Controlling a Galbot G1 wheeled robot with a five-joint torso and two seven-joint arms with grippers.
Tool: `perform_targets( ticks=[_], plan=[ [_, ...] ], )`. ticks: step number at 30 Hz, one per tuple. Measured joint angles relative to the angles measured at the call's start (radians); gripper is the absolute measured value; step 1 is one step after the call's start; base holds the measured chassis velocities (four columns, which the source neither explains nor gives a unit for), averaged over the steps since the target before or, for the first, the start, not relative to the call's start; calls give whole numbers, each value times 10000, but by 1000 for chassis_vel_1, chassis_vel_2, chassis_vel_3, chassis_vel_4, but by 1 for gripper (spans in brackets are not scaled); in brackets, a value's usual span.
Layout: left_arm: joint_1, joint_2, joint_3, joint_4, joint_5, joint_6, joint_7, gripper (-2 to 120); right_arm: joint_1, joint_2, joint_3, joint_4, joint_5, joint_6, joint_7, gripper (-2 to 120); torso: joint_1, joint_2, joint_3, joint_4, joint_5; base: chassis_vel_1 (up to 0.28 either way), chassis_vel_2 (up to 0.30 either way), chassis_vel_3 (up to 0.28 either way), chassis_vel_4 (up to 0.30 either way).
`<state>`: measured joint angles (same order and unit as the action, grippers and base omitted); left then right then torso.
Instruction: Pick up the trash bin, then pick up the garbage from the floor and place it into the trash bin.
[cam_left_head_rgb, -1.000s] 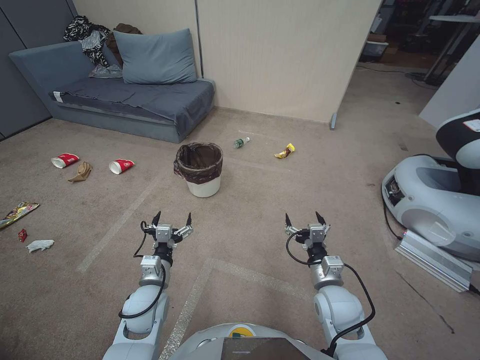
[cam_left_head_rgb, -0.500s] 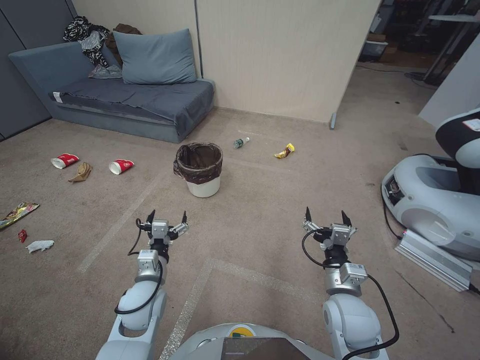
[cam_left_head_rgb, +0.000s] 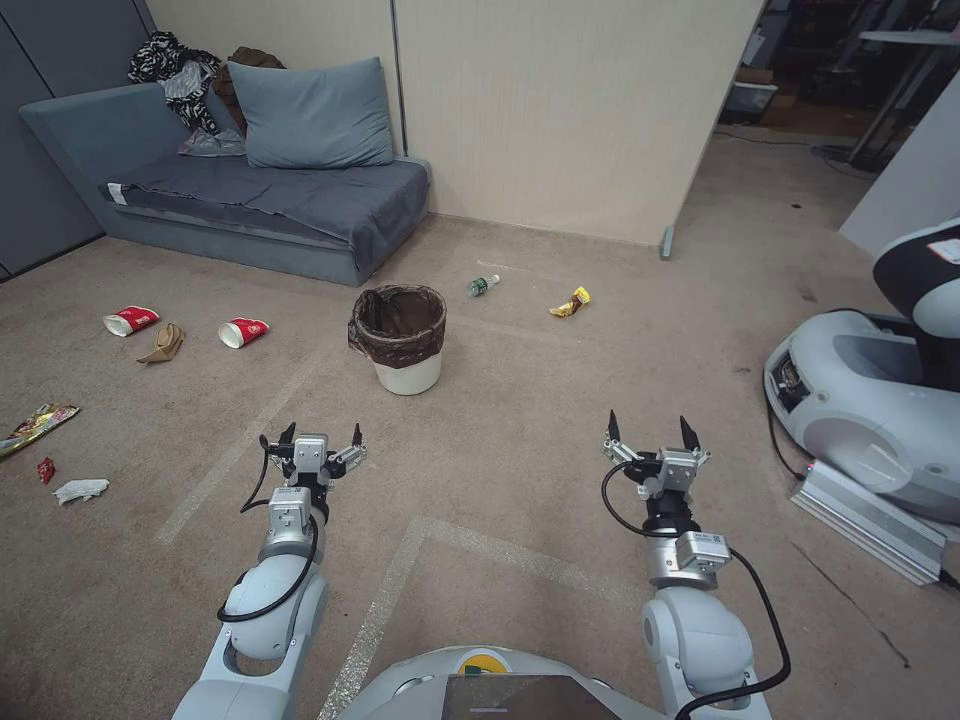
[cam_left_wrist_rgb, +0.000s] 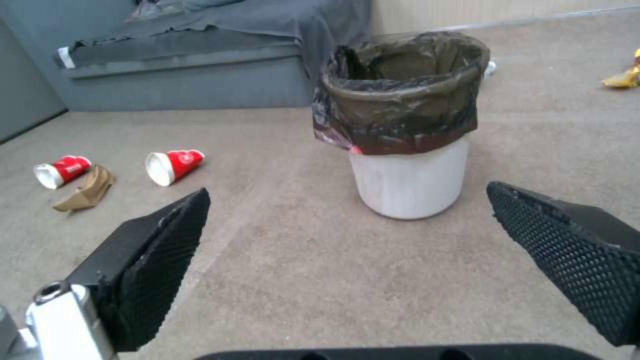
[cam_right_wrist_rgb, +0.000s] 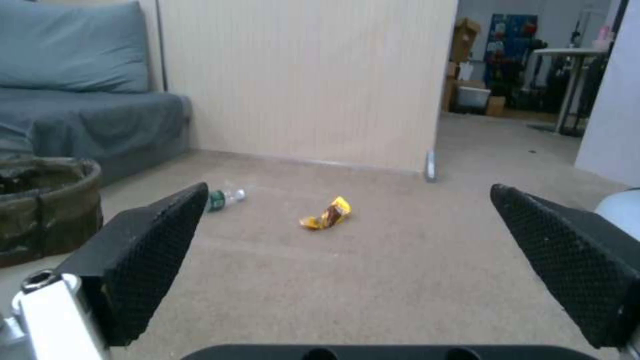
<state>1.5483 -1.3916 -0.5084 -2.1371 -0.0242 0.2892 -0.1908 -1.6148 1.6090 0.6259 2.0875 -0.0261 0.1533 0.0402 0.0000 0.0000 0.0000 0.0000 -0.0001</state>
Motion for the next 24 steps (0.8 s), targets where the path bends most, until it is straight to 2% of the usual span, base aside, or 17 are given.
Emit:
perform_targets(
  ticks=[24],
  plan=[
    [162,-157,5,185,75,-546,324,100,17,-7,-35,-246,125,30,-171,100,0,0,0,0,0,-4,6,4,-3]
  ],
)
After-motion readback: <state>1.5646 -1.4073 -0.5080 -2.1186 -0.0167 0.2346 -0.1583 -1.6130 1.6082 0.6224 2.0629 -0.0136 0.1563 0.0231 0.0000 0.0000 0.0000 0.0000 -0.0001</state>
